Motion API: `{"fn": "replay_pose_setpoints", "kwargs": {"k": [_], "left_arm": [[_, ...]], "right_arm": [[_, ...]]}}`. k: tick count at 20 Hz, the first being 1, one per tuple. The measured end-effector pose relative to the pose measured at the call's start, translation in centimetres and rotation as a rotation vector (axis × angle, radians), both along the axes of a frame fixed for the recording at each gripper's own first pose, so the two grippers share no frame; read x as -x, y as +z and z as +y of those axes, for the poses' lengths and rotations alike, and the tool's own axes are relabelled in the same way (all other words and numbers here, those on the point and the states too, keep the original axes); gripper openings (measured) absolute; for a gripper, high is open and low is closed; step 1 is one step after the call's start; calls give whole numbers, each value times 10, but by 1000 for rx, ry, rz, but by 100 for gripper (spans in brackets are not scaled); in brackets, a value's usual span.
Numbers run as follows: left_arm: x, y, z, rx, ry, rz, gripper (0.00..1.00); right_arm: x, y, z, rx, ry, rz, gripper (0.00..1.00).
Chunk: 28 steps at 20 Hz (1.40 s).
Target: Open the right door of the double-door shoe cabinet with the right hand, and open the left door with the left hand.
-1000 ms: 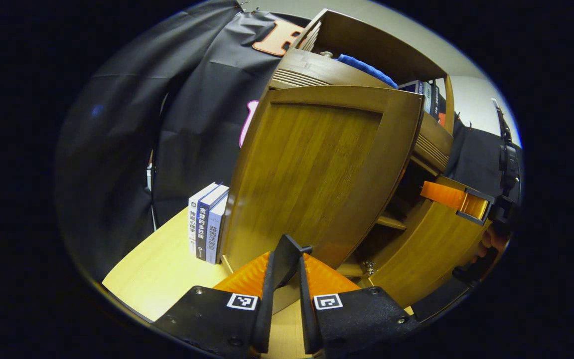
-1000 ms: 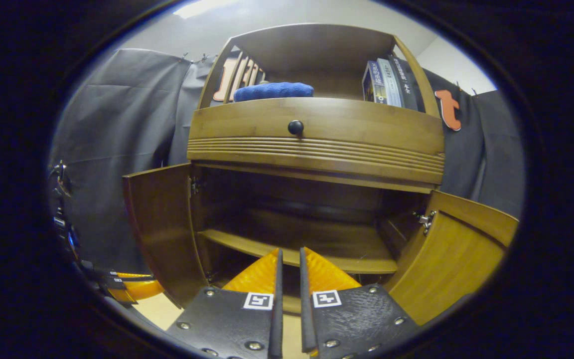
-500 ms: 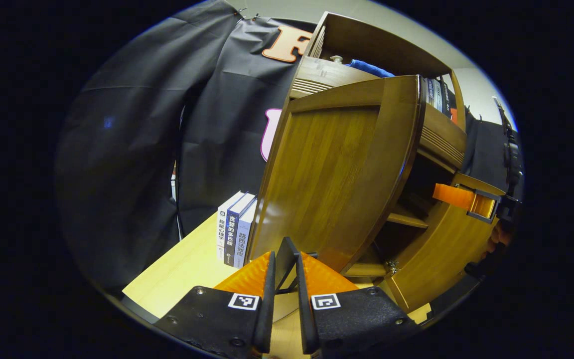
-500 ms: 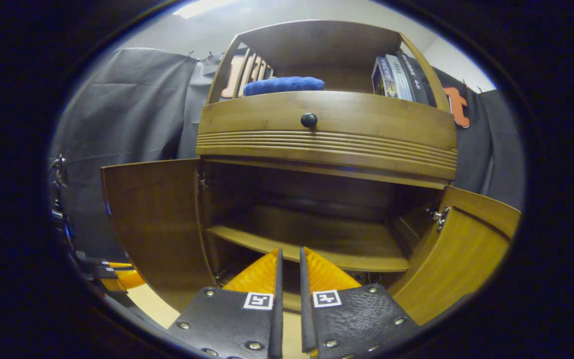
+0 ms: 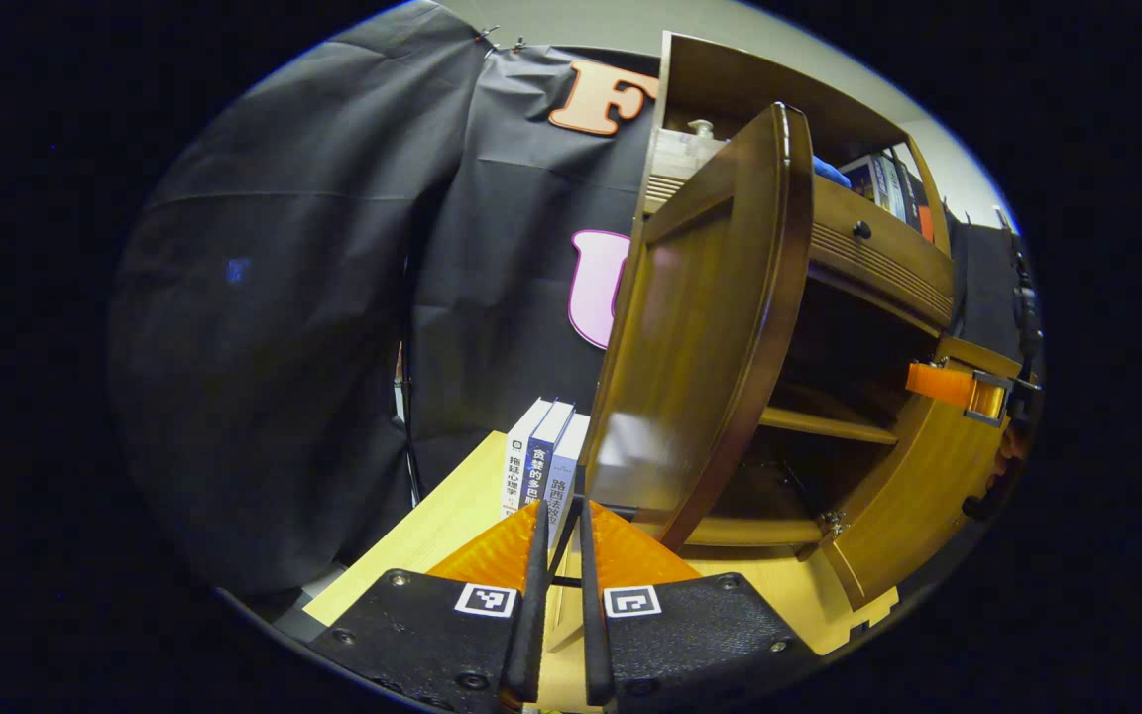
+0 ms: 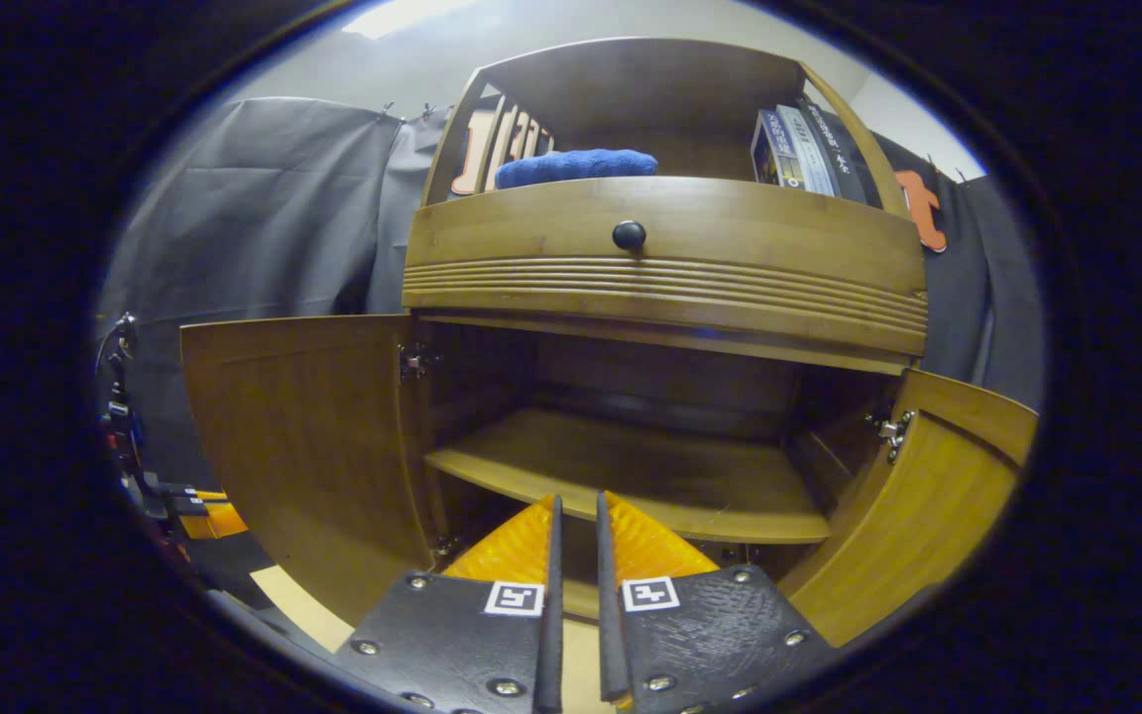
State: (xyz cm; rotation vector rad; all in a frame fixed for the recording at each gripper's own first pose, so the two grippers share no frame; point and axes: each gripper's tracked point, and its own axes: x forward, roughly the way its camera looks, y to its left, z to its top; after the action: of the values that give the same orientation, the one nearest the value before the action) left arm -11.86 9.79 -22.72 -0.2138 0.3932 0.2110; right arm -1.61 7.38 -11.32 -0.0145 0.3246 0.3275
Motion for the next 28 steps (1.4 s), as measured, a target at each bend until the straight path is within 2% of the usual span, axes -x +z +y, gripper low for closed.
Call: {"fn": "replay_pose_setpoints", "kwargs": {"k": [2, 5, 6, 8, 9, 10, 12, 13, 14, 15, 17, 19, 21, 22, 23, 24, 28], "left_arm": [[1, -1, 6, 18, 15, -8, 18], [5, 2, 12, -15, 26, 2, 18], [7, 6, 17, -27, 40, 2, 10], [10, 22, 30, -30, 91, -27, 9], [13, 29, 41, -33, 121, -31, 4], [15, 39, 47, -30, 137, -42, 13], [14, 68, 55, -28, 172, -94, 13], [13, 80, 59, -35, 187, -107, 3], [13, 93, 62, -44, 198, -114, 3], [12, 109, 62, -57, 204, -132, 13], [7, 149, 59, -96, 194, -191, 4], [-10, 189, 54, -150, 179, -253, 3], [-22, 231, 48, -211, 158, -333, 3], [-31, 246, 41, -231, 136, -359, 12], [-38, 258, 31, -243, 114, -377, 8], [-46, 266, 20, -244, 85, -392, 12], [-75, 270, -30, -222, -44, -417, 13]], "right_arm": [[0, -1, 5, -2, 8, 1, 15], [0, -4, 7, -1, 14, 7, 15], [0, -5, 7, 1, 13, 9, 15], [-1, -7, 6, 3, 10, 11, 15], [-2, -8, 5, 4, 8, 12, 15], [-2, -8, 5, 5, 8, 13, 15], [-3, -8, 5, 7, 7, 10, 15], [-4, -7, 5, 8, 7, 8, 15], [-5, -6, 5, 7, 6, 6, 15], [-6, -4, 5, 7, 7, 2, 15], [-6, 0, 7, 11, 9, -7, 15], [-6, 3, 8, 18, 11, -17, 15], [-6, 6, 7, 25, 10, -27, 15], [-5, 7, 6, 27, 7, -29, 15], [-5, 9, 4, 27, 4, -30, 15], [-4, 10, 3, 26, -2, -34, 15], [-3, 28, -8, 21, -37, -73, 15]]}}
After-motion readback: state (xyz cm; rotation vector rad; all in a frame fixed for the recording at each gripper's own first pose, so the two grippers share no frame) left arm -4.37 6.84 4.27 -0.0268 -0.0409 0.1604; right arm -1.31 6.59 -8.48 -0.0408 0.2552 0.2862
